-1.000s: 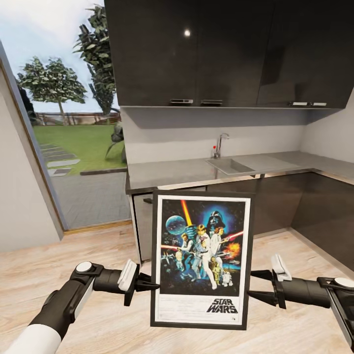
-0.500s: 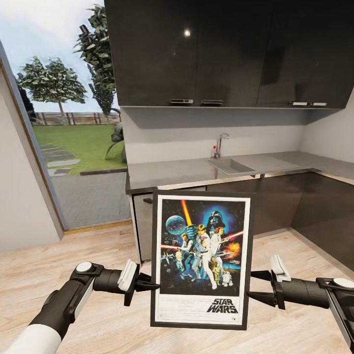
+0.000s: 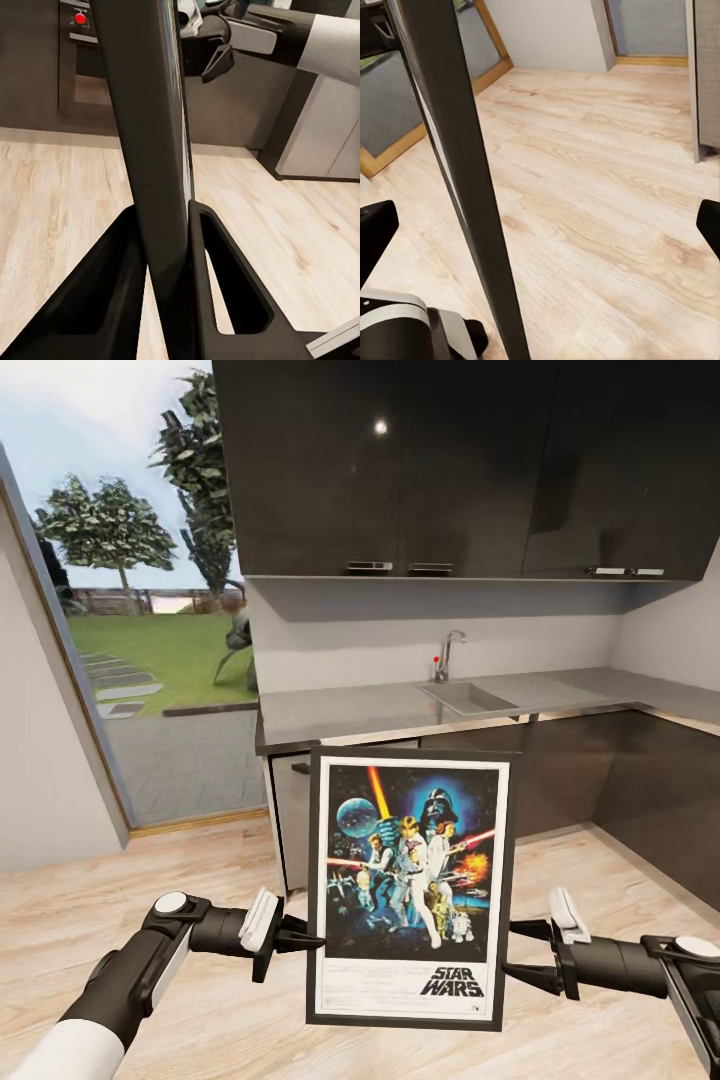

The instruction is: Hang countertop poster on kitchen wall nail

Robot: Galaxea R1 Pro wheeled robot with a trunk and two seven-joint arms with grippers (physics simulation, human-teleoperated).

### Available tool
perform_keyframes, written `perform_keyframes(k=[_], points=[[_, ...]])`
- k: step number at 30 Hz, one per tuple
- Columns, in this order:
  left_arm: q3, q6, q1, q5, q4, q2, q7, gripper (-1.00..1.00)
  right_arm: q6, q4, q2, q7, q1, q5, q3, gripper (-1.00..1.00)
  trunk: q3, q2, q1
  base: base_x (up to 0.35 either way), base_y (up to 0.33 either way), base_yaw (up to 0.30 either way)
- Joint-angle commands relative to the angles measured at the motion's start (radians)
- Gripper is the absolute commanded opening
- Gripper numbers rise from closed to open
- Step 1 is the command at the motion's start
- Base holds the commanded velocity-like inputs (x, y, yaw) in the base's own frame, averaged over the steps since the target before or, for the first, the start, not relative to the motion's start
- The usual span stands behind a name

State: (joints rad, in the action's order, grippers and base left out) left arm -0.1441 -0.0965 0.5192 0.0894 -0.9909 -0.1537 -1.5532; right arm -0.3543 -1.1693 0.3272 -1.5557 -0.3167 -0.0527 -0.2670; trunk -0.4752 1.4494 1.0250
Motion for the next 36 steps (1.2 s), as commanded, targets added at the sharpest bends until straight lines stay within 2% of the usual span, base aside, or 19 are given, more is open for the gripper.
perform_keyframes(k=[1,32,33,36], points=[[-0.003,-0.006,0.001,0.005,0.0,-0.001,0.001,-1.0,-0.01,0.0,-0.001,-0.006,-0.001,-0.006,-0.002,1.0,-0.001,0.001,0.0,0.0,0.0,0.0],[-0.004,-0.006,0.001,0.006,-0.002,-0.001,-0.001,-1.0,-0.009,0.0,-0.01,-0.006,-0.001,-0.004,0.004,1.0,-0.001,0.001,0.0,0.0,0.0,0.0],[-0.004,-0.006,0.001,0.006,-0.002,-0.001,-0.001,-1.0,-0.009,0.0,-0.01,-0.006,-0.001,-0.004,0.017,-1.0,-0.001,0.001,0.0,0.0,0.0,0.0],[-0.004,-0.006,0.001,0.006,-0.002,-0.001,-0.001,-1.0,-0.008,0.0,-0.01,-0.005,-0.001,-0.004,0.046,-1.0,-0.001,0.001,0.0,0.0,0.0,0.0]])
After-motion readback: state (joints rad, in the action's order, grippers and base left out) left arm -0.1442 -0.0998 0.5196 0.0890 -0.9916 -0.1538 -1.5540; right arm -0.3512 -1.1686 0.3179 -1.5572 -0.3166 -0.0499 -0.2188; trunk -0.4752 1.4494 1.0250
